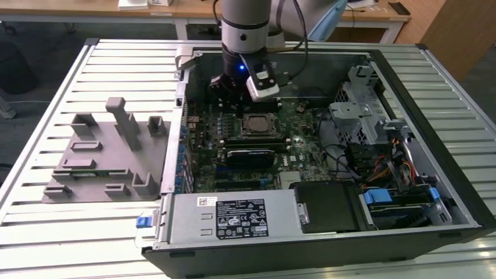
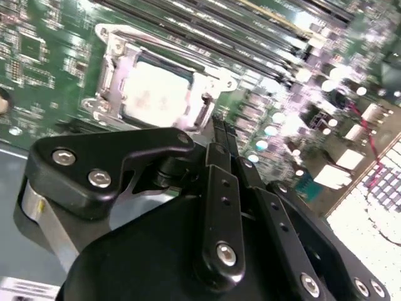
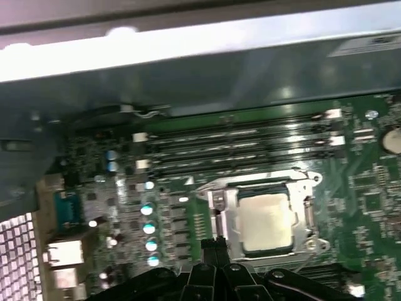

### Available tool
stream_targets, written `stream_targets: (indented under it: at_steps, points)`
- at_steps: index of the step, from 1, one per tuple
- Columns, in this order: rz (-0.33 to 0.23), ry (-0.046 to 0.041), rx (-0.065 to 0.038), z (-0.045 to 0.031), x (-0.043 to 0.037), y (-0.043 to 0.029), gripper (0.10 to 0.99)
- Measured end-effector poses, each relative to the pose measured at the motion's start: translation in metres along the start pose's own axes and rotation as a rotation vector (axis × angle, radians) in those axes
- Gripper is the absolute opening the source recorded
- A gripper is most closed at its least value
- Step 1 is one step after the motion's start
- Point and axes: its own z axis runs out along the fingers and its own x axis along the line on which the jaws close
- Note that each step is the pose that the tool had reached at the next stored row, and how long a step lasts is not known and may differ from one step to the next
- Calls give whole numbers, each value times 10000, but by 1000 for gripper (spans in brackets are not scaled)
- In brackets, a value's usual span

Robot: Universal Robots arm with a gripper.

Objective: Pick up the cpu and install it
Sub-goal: 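Install the first cpu locking lever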

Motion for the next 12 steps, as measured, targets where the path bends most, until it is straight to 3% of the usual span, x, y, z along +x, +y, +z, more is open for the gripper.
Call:
stream_targets:
  at_steps: [3,5,7,12]
  points:
    - [2,-9,-2,0,93,-13,106]
    - [1,-16,-66,0,123,-17,106]
    - [0,-5,-283,1,138,-19,106]
    - [-4,45,-1064,1,186,-26,106]
